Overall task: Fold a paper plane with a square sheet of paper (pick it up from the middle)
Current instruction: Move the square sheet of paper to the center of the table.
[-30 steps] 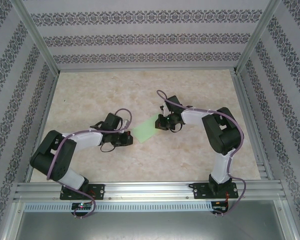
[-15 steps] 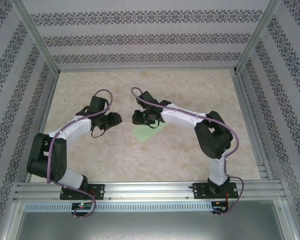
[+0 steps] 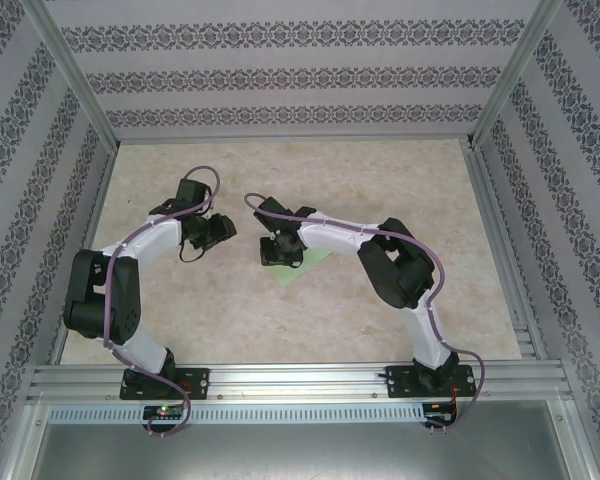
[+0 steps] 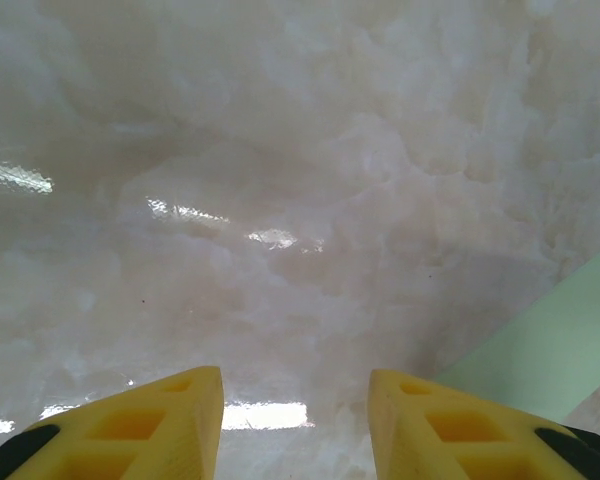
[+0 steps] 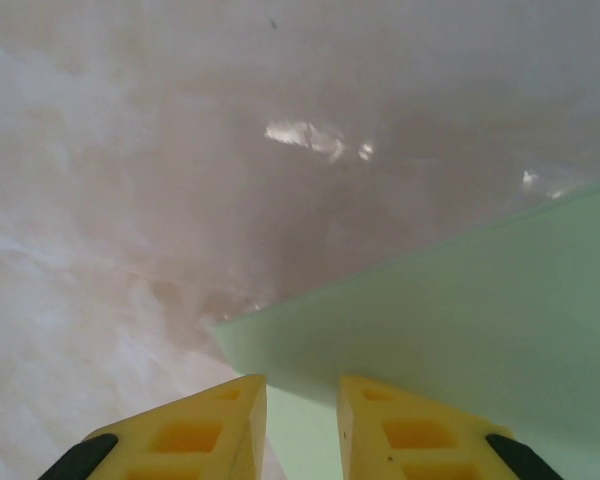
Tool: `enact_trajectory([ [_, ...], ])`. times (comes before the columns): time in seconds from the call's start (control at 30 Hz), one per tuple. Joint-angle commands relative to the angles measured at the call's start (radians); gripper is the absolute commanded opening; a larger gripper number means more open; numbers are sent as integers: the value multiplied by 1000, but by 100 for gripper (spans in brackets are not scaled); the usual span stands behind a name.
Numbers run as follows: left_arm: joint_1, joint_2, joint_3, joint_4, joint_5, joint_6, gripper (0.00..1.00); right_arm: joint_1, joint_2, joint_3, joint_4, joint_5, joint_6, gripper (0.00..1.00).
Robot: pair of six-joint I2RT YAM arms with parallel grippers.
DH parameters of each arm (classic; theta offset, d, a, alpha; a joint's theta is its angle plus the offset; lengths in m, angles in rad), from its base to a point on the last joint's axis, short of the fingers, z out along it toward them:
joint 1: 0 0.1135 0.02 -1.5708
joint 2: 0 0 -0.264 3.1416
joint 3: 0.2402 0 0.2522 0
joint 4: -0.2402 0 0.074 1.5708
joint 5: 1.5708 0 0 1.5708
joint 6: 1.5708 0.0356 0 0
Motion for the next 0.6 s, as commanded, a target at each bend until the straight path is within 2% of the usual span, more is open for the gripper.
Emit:
enact_trajectory([
  [0.0,11,19,15,-36,1,27,43,14,22,10,-75,-57,-78,26],
  [0.13,11,26,2,-24,17,20,45,28,-3,-45,-164,-114,-203,26],
  [0.3,10,47,12,-20,96,19,47,26,-143,-251,-190,-148,-268,28],
  [0.43,10,44,-2,6,146,11,49,-3,-260,-305,-121,-127,-218,30],
  [0.57,1,35,-24,31,189,-7,52,-21,-351,-307,-39,46,-33,34],
])
